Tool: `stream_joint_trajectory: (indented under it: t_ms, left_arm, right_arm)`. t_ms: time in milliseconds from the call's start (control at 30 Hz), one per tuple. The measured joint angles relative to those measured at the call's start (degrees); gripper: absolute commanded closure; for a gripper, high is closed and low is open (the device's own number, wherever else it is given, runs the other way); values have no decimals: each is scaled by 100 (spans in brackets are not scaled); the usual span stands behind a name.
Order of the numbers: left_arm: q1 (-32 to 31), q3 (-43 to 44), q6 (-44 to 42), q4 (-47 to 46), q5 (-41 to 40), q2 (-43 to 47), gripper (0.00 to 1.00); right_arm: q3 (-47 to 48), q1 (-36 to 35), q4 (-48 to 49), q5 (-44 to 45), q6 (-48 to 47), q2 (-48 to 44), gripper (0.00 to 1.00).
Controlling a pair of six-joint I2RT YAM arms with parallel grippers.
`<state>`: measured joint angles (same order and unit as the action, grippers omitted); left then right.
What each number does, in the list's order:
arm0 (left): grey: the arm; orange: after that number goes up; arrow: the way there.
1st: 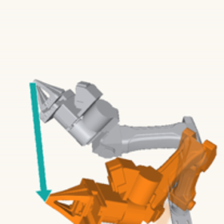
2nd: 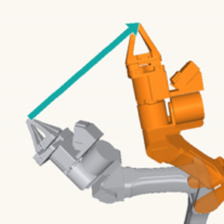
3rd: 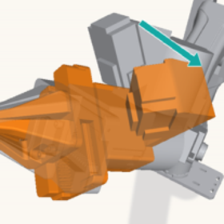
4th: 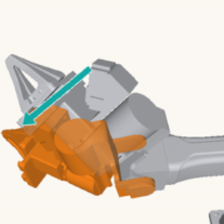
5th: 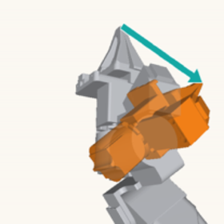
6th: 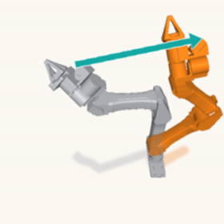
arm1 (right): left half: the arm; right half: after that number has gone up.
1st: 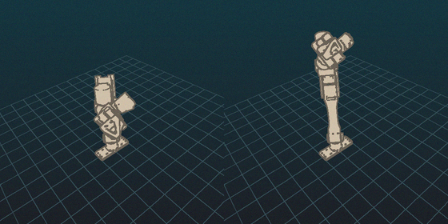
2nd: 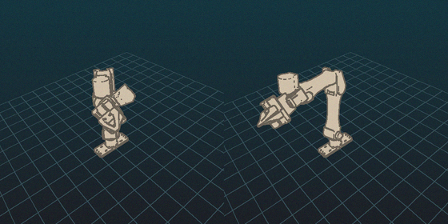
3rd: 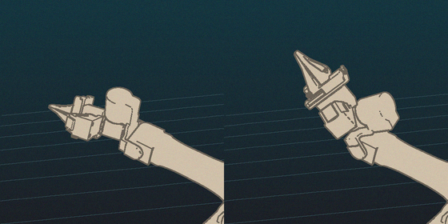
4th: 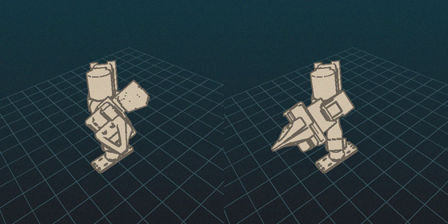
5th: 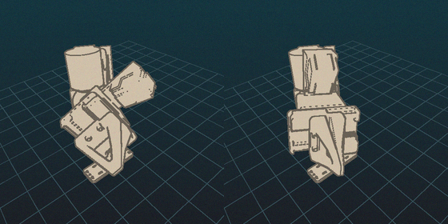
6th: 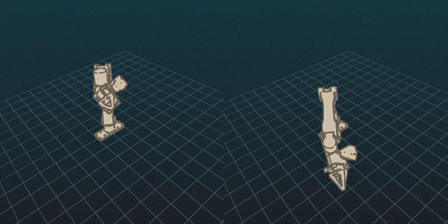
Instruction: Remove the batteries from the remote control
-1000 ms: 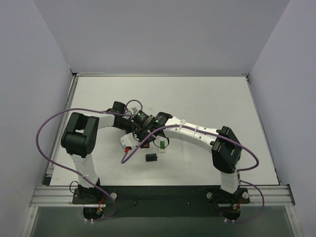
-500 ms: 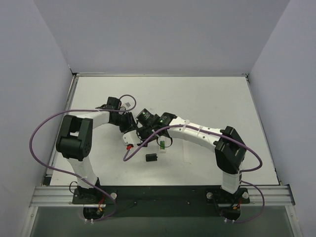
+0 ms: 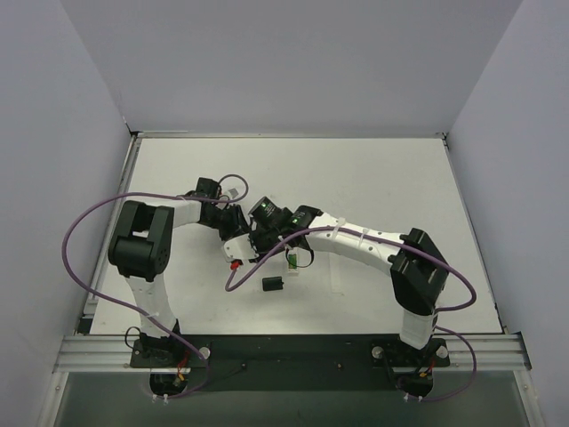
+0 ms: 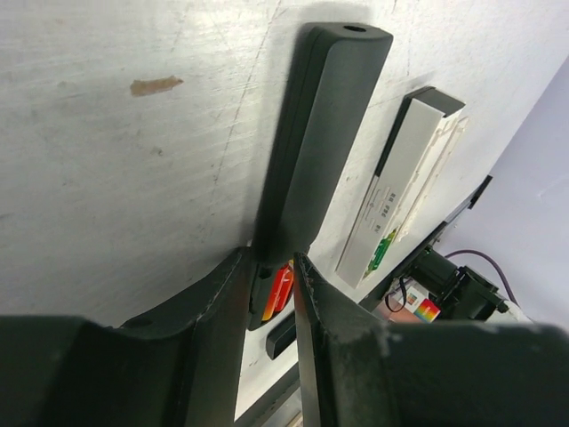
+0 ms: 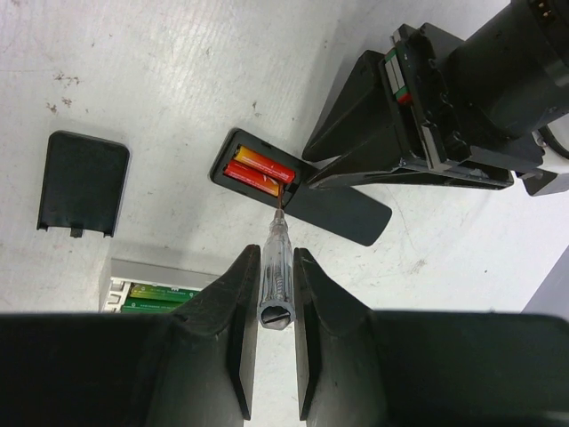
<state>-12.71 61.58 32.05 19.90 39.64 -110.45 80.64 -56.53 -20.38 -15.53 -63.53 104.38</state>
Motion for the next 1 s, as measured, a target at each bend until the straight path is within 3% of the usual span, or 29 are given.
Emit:
stream_joint_trajectory:
  t_ms: [1000]
  left_arm:
    - [35,131,37,-66,247,-262,72]
  right_arm:
    - [-1167,188,1296,-190,549,-616,100]
